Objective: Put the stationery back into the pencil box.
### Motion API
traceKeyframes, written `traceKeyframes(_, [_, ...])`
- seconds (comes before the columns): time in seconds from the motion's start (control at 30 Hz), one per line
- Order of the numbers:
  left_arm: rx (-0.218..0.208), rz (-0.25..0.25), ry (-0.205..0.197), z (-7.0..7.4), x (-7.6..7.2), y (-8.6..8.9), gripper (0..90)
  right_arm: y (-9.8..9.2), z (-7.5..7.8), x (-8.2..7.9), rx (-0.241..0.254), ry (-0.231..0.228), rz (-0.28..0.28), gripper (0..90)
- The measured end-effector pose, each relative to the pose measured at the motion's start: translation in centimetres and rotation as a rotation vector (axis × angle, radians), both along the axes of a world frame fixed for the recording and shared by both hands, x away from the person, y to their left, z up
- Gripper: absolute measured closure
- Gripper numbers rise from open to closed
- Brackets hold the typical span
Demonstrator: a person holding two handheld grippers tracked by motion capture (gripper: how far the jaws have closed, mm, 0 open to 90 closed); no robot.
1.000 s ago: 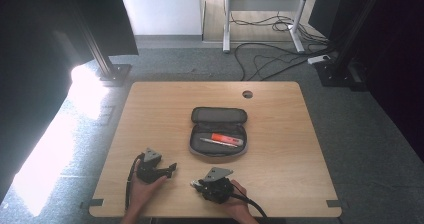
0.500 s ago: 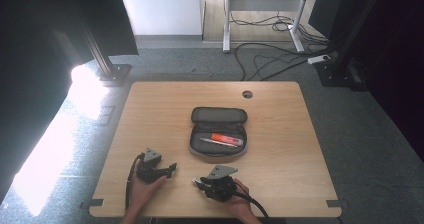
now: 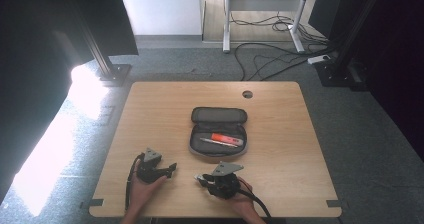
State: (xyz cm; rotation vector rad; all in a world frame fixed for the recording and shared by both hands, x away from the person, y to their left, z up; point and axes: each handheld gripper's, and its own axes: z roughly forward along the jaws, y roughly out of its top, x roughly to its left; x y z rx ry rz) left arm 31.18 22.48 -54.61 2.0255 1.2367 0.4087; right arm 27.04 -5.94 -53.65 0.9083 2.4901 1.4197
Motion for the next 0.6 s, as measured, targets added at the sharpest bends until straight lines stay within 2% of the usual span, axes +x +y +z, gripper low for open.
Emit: traceKeyframes(0.6, [0.004, -0.001, 0.000, 0.0, 0.0, -0.1, 26.9, -1.3, 1.2, 0.5, 0.042, -0.021, -0.040, 72.5])
